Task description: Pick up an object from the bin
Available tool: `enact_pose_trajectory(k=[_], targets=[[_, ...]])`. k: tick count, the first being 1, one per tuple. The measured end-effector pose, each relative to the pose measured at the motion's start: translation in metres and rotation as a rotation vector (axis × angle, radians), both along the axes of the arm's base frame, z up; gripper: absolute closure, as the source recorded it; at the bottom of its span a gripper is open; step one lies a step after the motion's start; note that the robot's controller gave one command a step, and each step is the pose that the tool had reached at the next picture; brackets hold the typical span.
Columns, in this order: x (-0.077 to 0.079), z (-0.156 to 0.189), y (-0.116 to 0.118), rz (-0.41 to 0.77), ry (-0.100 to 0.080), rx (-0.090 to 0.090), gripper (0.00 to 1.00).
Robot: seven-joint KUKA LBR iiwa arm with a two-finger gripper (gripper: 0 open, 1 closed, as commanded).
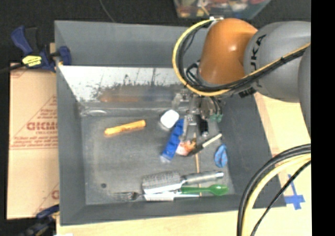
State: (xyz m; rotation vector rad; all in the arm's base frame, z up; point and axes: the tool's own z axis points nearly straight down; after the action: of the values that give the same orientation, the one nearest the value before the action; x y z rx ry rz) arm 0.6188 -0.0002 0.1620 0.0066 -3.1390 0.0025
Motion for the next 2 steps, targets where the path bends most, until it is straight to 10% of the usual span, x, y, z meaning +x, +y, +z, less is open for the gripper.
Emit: enact_pose_trajectory(k=[1, 2], targets=[[0.002, 0.004, 0.0, 0.0, -0.007, 0.0, 0.0], [-0.014, -0.093, -0.006, 0.446, -0.003, 0.0, 0.0]])
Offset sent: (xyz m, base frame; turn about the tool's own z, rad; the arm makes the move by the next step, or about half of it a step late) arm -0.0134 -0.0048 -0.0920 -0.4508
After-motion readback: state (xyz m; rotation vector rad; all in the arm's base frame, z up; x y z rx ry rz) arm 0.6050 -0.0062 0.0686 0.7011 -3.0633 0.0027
